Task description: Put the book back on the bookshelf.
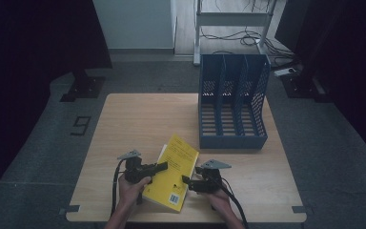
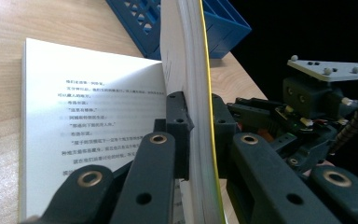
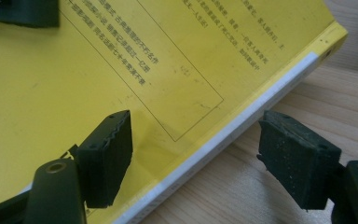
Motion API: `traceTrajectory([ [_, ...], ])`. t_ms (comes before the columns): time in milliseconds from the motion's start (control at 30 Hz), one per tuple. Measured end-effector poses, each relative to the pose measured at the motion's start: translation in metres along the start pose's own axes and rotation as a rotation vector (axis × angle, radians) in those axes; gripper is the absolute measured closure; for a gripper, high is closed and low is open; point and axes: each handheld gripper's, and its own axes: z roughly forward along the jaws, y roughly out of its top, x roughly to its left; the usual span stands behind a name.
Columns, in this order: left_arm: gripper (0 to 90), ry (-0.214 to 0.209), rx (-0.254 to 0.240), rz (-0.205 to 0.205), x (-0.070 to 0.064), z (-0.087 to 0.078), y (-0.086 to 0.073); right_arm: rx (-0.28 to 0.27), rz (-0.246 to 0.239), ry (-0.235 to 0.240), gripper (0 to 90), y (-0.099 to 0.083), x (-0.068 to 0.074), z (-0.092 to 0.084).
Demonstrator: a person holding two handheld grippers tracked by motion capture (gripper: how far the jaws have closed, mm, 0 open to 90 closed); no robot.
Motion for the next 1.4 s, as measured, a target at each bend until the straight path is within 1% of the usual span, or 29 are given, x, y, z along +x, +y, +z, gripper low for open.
traceTrajectory([
  [200,83.0,-0.012,-0.012,0.009,-0.004,-0.005,0.003,-0.021,0.002,0.007,25.1,0.001,0.000,-0.002],
  [233,83.0,-0.020,-0.017,0.009,-0.005,-0.007,0.003,-0.024,0.005,0.008,25.0,0.002,0.000,-0.003],
  [367,83.1,-0.028,-0.019,0.015,-0.008,-0.008,0.004,-0.032,0.010,0.014,24.8,0.002,0.000,-0.004],
  [500,83.0,-0.040,-0.015,0.033,-0.013,-0.010,0.005,-0.043,0.015,0.028,24.1,0.003,0.000,-0.005],
  [600,83.0,-0.050,-0.014,0.033,-0.014,-0.011,0.006,-0.041,0.025,0.035,23.4,0.003,0.000,-0.005],
  [633,83.0,-0.059,-0.016,0.028,-0.013,-0.012,0.006,-0.045,0.039,0.050,23.4,0.003,-0.001,-0.005],
  [767,83.0,-0.066,-0.020,0.030,-0.014,-0.014,0.007,-0.054,0.047,0.066,22.3,0.004,0.000,-0.006],
  [867,83.0,-0.069,-0.023,0.045,-0.019,-0.016,0.008,-0.053,0.056,0.089,19.8,0.004,0.000,-0.005],
  [900,83.0,-0.069,-0.023,0.045,-0.019,-0.016,0.008,-0.053,0.056,0.089,19.8,0.004,0.000,-0.005],
  [933,83.0,-0.073,-0.022,0.049,-0.020,-0.017,0.009,-0.057,0.067,0.108,19.2,0.004,0.000,-0.005],
  [1000,83.0,-0.077,-0.022,0.053,-0.021,-0.018,0.009,-0.058,0.072,0.122,18.3,0.004,0.000,-0.005],
  [1133,83.0,-0.085,-0.021,0.053,-0.023,-0.018,0.009,-0.064,0.076,0.137,16.2,0.004,0.000,-0.004],
  [1167,83.0,-0.085,-0.021,0.053,-0.023,-0.018,0.009,-0.064,0.076,0.137,16.2,0.004,0.000,-0.004],
  [1267,82.9,-0.104,-0.017,0.041,-0.021,-0.016,0.007,-0.057,0.076,0.140,16.3,0.004,-0.001,-0.004],
  [1400,82.8,-0.108,-0.015,0.040,-0.021,-0.016,0.007,-0.051,0.077,0.147,17.6,0.003,-0.002,-0.004],
])
